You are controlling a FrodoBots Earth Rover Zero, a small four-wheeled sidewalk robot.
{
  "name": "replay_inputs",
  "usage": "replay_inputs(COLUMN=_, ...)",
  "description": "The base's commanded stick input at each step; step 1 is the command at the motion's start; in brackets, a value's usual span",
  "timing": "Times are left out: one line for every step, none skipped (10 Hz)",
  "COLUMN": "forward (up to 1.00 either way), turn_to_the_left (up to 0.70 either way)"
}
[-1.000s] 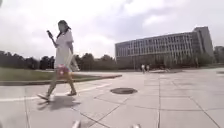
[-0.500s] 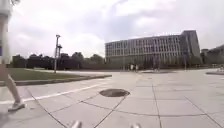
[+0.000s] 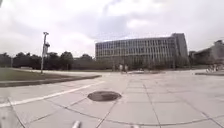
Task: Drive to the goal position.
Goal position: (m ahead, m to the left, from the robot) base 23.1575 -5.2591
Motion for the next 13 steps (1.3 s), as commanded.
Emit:
replay_inputs(forward=0.7, turn_to_the_left=0.0)
replay_inputs(forward=0.7, turn_to_the_left=0.0)
replay_inputs(forward=0.7, turn_to_the_left=0.0)
replay_inputs(forward=0.7, turn_to_the_left=0.0)
replay_inputs(forward=0.7, turn_to_the_left=0.0)
replay_inputs(forward=0.7, turn_to_the_left=0.0)
replay_inputs(forward=0.7, turn_to_the_left=0.0)
replay_inputs(forward=0.7, turn_to_the_left=0.0)
replay_inputs(forward=0.7, turn_to_the_left=0.0)
replay_inputs(forward=0.7, turn_to_the_left=-0.13)
replay_inputs(forward=0.7, turn_to_the_left=-0.33)
replay_inputs(forward=0.7, turn_to_the_left=-0.33)
replay_inputs(forward=0.7, turn_to_the_left=-0.33)
